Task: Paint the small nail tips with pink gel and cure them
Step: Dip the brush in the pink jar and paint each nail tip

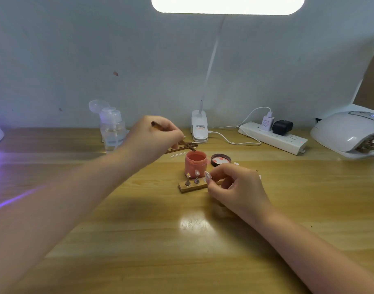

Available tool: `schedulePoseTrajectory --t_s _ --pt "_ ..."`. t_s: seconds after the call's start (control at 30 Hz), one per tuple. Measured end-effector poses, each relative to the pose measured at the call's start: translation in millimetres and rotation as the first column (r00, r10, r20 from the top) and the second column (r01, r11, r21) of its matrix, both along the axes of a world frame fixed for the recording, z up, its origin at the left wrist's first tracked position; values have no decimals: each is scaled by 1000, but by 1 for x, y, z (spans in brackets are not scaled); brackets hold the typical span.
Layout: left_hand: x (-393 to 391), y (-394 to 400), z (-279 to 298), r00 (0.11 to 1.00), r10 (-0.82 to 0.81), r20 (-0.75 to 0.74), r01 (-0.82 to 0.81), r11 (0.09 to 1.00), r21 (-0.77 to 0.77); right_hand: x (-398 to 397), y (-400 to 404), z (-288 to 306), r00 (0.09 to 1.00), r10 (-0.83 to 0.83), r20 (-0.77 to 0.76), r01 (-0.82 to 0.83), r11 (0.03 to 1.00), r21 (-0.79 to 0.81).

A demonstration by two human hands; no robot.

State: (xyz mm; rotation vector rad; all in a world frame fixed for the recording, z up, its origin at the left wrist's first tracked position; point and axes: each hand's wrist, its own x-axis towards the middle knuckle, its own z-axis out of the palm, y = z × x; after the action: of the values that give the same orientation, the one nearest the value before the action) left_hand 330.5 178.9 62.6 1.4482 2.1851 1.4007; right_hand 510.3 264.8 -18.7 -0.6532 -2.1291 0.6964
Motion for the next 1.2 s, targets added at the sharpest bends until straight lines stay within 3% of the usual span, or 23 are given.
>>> schedulePoseTrajectory --t_s 0.27,0.57,0.8,0.97,1.2 --pt "8 44 26 998 -27 -49 12 958 -286 -4 -1 -4 978 2 210 -36 987 156" --pt "13 58 15 995 -69 -78 32 915 -403 -6 1 -6 979 -15 203 -29 977 209" --pt "-9 48 25 969 87 230 -22 962 -272 -4 -1 -5 992 -29 120 5 980 198" --pt "-23 32 14 839 113 532 20 971 -237 -5 -3 -1 1000 -5 17 3 987 161" --pt "-33 26 4 768 109 631 42 975 -219 -6 -8 -2 1000 19 20 -23 980 195"
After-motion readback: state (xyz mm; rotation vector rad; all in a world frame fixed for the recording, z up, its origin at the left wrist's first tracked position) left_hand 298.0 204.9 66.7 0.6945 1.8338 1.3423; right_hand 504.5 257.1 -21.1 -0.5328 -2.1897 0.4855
